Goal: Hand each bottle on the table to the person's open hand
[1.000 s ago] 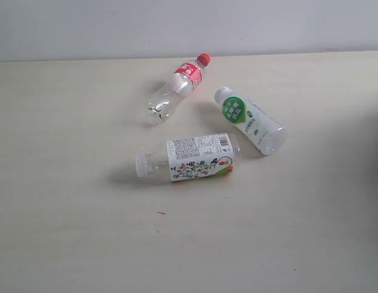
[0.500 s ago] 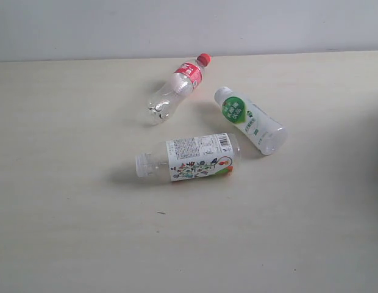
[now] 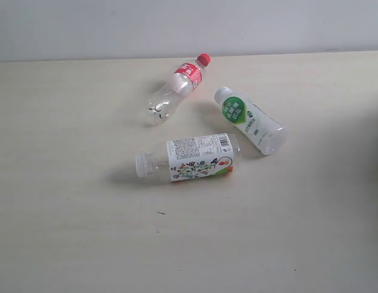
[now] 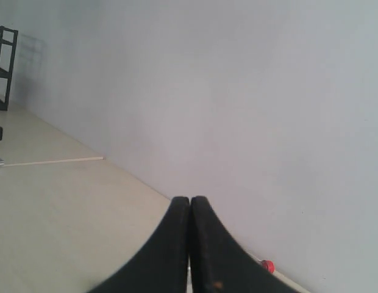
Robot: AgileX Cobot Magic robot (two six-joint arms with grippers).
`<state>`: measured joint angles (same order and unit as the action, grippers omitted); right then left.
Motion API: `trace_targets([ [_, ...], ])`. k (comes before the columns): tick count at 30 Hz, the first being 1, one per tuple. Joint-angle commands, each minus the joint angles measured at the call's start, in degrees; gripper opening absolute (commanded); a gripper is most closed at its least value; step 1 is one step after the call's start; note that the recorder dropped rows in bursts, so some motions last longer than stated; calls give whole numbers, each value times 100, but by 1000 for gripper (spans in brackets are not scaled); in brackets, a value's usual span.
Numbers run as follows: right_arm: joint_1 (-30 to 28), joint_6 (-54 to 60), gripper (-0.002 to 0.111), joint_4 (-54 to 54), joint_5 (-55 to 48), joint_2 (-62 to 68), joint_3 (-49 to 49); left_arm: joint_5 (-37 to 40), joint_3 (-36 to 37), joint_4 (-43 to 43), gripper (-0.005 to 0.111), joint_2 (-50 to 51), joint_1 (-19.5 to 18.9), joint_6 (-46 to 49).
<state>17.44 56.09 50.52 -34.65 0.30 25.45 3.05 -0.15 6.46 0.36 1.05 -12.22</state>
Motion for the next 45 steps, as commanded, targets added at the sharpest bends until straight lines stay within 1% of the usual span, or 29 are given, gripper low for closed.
trace_targets([
  [1,-13,-25,0,-43,60,-30,-49,-18,15,19,0,-36,-9,8],
  [23,-13,-25,0,-59,48,-30,-49,-18,15,19,0,-36,-9,8],
  [27,-13,-53,0,-250,48,-30,-49,-18,15,19,0,-36,-9,8],
  [32,-13,-498,0,-536,48,-30,-49,-18,15,19,0,-36,-9,8],
  [38,-13,-526,0,-640,60,-30,-49,-18,15,19,0,-36,-9,8],
  [41,-13,-526,0,-661,151,-30,-75,-18,15,19,0,-36,-9,8],
  [45,-13,-664,0,-668,758,78,-374,-18,15,19,0,-36,-9,8],
])
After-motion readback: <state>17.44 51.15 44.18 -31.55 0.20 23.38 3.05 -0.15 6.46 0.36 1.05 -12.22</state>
